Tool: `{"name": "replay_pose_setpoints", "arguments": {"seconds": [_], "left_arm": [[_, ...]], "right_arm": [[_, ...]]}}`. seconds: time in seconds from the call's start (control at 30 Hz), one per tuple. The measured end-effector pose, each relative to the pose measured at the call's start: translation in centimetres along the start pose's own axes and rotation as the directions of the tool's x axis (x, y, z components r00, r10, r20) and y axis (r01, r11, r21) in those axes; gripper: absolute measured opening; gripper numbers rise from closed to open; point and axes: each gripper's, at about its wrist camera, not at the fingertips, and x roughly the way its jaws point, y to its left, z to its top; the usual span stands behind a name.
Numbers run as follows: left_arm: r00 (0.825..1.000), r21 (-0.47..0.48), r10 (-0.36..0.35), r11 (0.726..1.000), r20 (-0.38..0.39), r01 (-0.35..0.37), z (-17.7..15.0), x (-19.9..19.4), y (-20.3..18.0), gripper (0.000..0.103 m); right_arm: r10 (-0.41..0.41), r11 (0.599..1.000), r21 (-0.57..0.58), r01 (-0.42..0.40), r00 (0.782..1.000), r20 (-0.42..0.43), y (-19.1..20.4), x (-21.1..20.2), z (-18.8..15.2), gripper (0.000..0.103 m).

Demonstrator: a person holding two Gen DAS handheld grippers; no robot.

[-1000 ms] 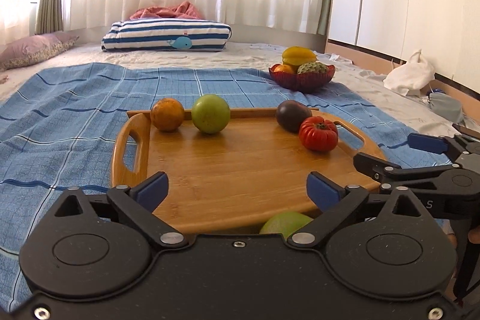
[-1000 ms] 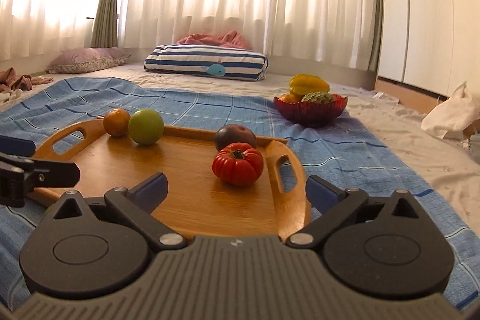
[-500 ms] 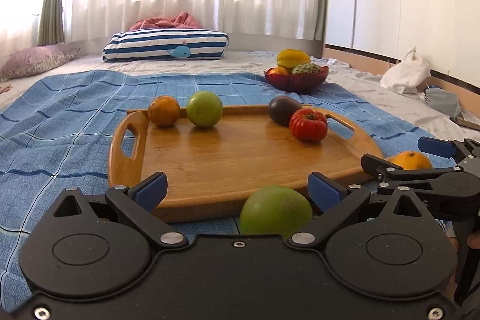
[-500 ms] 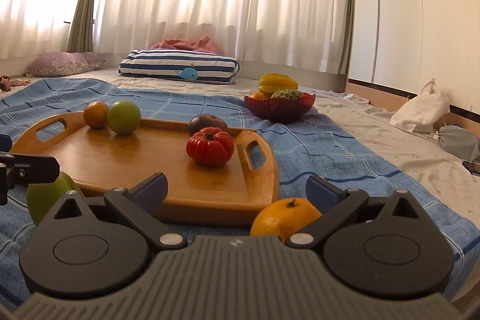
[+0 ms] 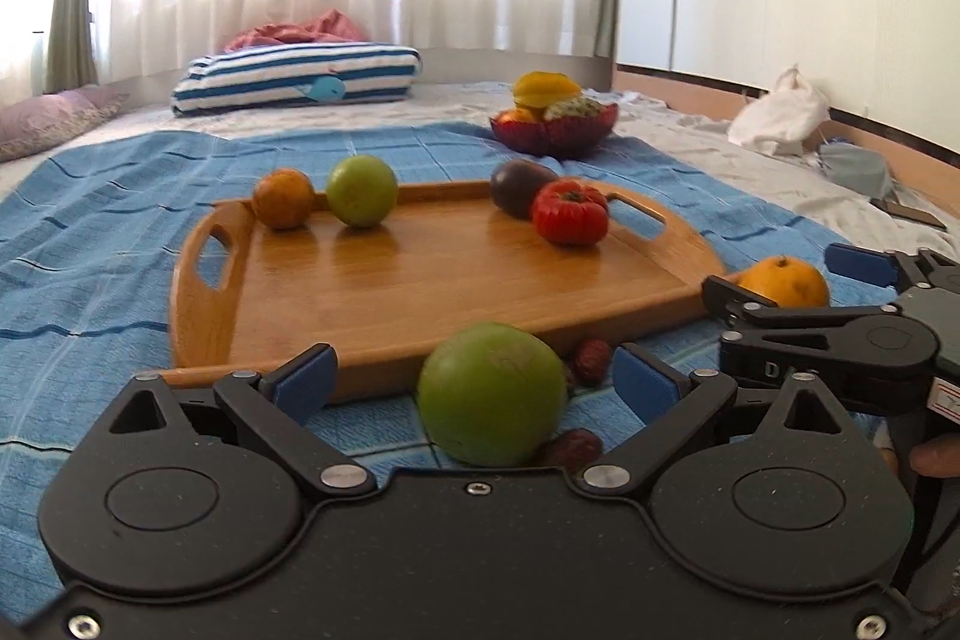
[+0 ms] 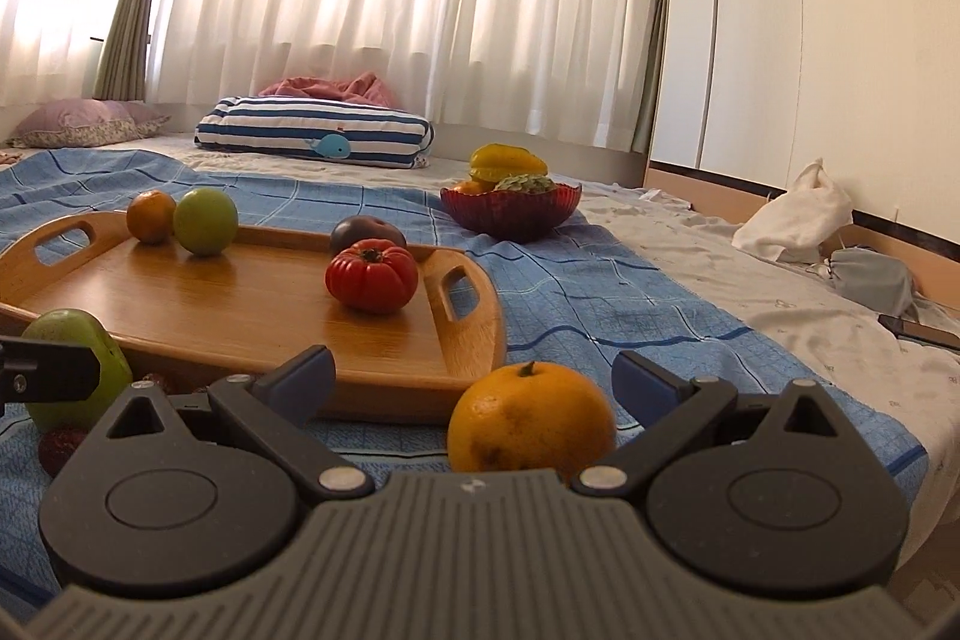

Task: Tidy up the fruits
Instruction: 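Move the left gripper to the green pomelo while the right moves to the orange mandarin, then close the left gripper on the green pomelo while the right grasps the mandarin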

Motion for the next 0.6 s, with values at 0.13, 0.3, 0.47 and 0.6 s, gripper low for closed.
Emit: {"name": "replay_pose_setpoints", "arguments": {"seconds": [0.13, 0.3, 0.47, 0.6], "left_arm": [[1.0, 0.015, -0.011, 1.0, -0.007, 0.011, -0.1, 0.1, -0.5, 0.093], [1.0, 0.009, -0.024, 1.0, -0.021, 0.024, -0.1, 0.3, -0.6, 0.085], [0.999, -0.007, -0.036, 0.999, -0.033, 0.036, -0.1, 0.6, -0.6, 0.078], [0.998, -0.01, -0.036, 0.999, -0.044, 0.036, -0.1, 0.8, -0.6, 0.073]], "right_arm": [[-0.006, 1.0, 0.004, 0.006, 1.0, -0.013, 0.0, 0.2, -0.3, 0.103], [0.001, 0.999, 0.044, 0.001, 0.999, -0.04, -0.5, 0.5, -0.8, 0.103], [0.004, 0.996, 0.086, 0.001, 0.998, -0.067, -1.1, 0.9, -1.0, 0.103], [0.011, 0.993, 0.121, 0.0, 0.995, -0.094, -1.5, 1.3, -1.3, 0.103]]}}
